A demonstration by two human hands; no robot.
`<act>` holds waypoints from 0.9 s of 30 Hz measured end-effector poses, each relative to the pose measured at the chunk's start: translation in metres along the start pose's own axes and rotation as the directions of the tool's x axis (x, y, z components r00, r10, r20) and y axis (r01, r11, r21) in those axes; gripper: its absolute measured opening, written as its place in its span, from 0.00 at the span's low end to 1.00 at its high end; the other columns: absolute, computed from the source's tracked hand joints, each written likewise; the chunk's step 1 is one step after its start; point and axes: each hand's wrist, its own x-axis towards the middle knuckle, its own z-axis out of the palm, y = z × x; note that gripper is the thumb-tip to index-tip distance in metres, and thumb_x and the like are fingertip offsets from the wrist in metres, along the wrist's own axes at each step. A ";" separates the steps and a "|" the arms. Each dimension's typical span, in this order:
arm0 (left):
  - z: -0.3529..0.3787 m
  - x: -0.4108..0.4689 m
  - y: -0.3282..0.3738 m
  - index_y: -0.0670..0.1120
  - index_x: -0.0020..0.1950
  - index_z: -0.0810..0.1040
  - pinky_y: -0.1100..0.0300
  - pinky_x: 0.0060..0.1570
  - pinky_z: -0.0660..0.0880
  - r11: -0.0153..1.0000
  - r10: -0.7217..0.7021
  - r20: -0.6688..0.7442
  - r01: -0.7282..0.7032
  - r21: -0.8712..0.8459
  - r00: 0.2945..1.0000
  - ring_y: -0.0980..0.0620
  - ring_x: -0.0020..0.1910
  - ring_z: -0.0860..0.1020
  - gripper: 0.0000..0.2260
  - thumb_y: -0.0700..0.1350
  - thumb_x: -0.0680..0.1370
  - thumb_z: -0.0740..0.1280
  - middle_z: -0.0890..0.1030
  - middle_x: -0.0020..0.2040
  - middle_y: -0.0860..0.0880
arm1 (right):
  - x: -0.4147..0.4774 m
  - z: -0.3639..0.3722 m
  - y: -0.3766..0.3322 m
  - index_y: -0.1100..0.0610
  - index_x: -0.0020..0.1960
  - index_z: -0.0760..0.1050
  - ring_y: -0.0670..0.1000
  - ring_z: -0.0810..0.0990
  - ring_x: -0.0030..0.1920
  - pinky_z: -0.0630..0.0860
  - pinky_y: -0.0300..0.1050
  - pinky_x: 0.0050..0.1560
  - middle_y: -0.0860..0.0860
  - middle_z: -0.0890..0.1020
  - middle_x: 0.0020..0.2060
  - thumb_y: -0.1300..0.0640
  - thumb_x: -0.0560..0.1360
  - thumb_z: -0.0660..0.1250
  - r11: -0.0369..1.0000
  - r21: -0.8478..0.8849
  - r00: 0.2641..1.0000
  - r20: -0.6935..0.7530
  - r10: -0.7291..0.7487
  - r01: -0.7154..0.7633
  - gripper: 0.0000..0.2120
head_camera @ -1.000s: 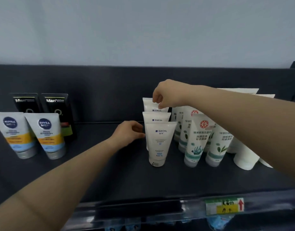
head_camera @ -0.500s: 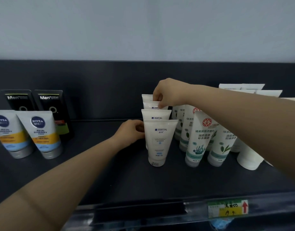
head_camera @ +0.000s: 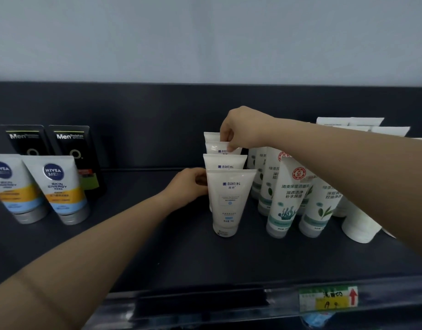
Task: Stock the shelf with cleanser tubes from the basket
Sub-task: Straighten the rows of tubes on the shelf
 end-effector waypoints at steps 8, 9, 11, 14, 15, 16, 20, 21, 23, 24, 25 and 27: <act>-0.001 0.001 0.000 0.56 0.40 0.75 0.69 0.37 0.70 1.000 -0.002 -0.016 0.002 -0.007 1.000 0.65 0.38 0.76 0.11 0.40 0.73 0.71 0.78 0.38 0.60 | 0.002 0.000 -0.001 0.58 0.58 0.79 0.50 0.79 0.54 0.75 0.42 0.55 0.52 0.82 0.54 0.60 0.72 0.71 1.000 0.021 1.000 0.006 0.015 -0.015 0.14; -0.001 0.001 0.000 0.56 0.40 0.75 0.69 0.37 0.70 1.000 -0.002 -0.018 0.002 -0.006 1.000 0.65 0.37 0.76 0.11 0.40 0.73 0.71 0.78 0.38 0.60 | 0.002 0.000 -0.001 0.58 0.58 0.79 0.50 0.79 0.54 0.74 0.42 0.55 0.52 0.82 0.54 0.60 0.72 0.71 1.000 0.026 1.000 0.007 0.017 -0.018 0.14; -0.002 0.001 -0.001 0.56 0.40 0.75 0.70 0.37 0.70 1.000 0.000 -0.021 0.000 -0.005 1.000 0.65 0.37 0.76 0.11 0.40 0.74 0.71 0.78 0.37 0.60 | 0.002 0.000 -0.001 0.58 0.59 0.79 0.50 0.79 0.54 0.74 0.41 0.54 0.51 0.81 0.54 0.61 0.72 0.71 0.999 0.037 1.000 0.007 0.023 -0.023 0.15; -0.003 0.001 -0.003 0.55 0.42 0.76 0.68 0.42 0.71 1.000 0.006 -0.012 -0.007 -0.022 1.000 0.64 0.40 0.77 0.09 0.40 0.73 0.71 0.80 0.40 0.59 | 0.003 0.000 -0.001 0.58 0.59 0.79 0.50 0.79 0.54 0.74 0.40 0.54 0.51 0.81 0.54 0.61 0.72 0.71 0.999 0.046 1.000 0.005 0.027 -0.027 0.15; -0.003 0.001 -0.003 0.55 0.43 0.77 0.68 0.42 0.71 1.000 0.007 -0.009 -0.007 -0.024 1.000 0.64 0.41 0.78 0.09 0.40 0.73 0.71 0.80 0.41 0.59 | 0.003 0.001 -0.001 0.58 0.59 0.79 0.50 0.79 0.54 0.74 0.40 0.54 0.51 0.81 0.54 0.61 0.72 0.71 0.998 0.049 1.000 0.008 0.028 -0.029 0.15; -0.003 0.001 -0.003 0.55 0.43 0.77 0.68 0.42 0.71 1.000 0.005 -0.007 -0.005 -0.023 1.000 0.64 0.41 0.78 0.09 0.40 0.73 0.71 0.80 0.41 0.59 | 0.003 0.000 -0.001 0.58 0.58 0.79 0.50 0.79 0.54 0.74 0.40 0.54 0.51 0.81 0.54 0.61 0.72 0.71 0.998 0.051 0.999 0.013 0.029 -0.030 0.15; -0.002 0.002 -0.004 0.52 0.47 0.78 0.67 0.44 0.73 1.000 -0.009 -0.016 0.009 -0.024 1.000 0.65 0.43 0.78 0.08 0.40 0.73 0.71 0.80 0.42 0.59 | 0.003 -0.001 -0.001 0.58 0.58 0.79 0.50 0.79 0.54 0.74 0.41 0.54 0.52 0.82 0.54 0.60 0.72 0.71 0.999 0.037 0.999 0.024 0.025 -0.026 0.14; -0.003 0.002 -0.005 0.52 0.48 0.78 0.66 0.45 0.73 1.000 -0.011 -0.018 0.011 -0.022 1.000 0.64 0.44 0.78 0.08 0.40 0.73 0.71 0.81 0.43 0.58 | 0.003 -0.001 -0.002 0.58 0.58 0.79 0.50 0.79 0.54 0.74 0.41 0.54 0.52 0.82 0.55 0.60 0.73 0.71 0.999 0.034 0.999 0.025 0.024 -0.025 0.15; -0.003 0.002 -0.005 0.51 0.49 0.79 0.64 0.48 0.74 1.000 -0.016 -0.022 0.016 -0.009 1.000 0.62 0.45 0.78 0.08 0.41 0.73 0.72 0.81 0.44 0.57 | 0.003 -0.001 -0.002 0.58 0.59 0.79 0.50 0.79 0.54 0.73 0.40 0.53 0.51 0.81 0.55 0.59 0.73 0.71 0.999 0.032 0.999 0.031 0.024 -0.025 0.14; -0.003 0.002 -0.005 0.50 0.50 0.79 0.64 0.48 0.74 1.000 -0.020 -0.024 0.020 -0.005 1.000 0.62 0.46 0.78 0.08 0.41 0.73 0.72 0.81 0.44 0.57 | 0.002 -0.001 -0.003 0.58 0.59 0.79 0.50 0.79 0.54 0.73 0.39 0.52 0.51 0.81 0.55 0.59 0.73 0.70 0.999 0.032 0.999 0.034 0.024 -0.025 0.14; -0.003 0.002 -0.005 0.51 0.50 0.78 0.65 0.48 0.74 1.000 -0.023 -0.026 0.023 -0.002 0.999 0.62 0.46 0.78 0.08 0.41 0.73 0.72 0.81 0.44 0.57 | 0.002 -0.001 -0.003 0.58 0.59 0.79 0.50 0.79 0.54 0.72 0.39 0.52 0.51 0.81 0.55 0.59 0.73 0.70 0.999 0.031 0.999 0.036 0.023 -0.024 0.14; -0.002 0.002 -0.005 0.51 0.50 0.78 0.66 0.47 0.74 1.000 -0.024 -0.026 0.024 0.000 0.999 0.63 0.45 0.78 0.08 0.42 0.73 0.72 0.80 0.44 0.58 | 0.001 -0.001 -0.003 0.58 0.59 0.78 0.50 0.79 0.55 0.72 0.39 0.51 0.52 0.81 0.56 0.59 0.74 0.70 0.999 0.036 0.999 0.040 0.023 -0.025 0.14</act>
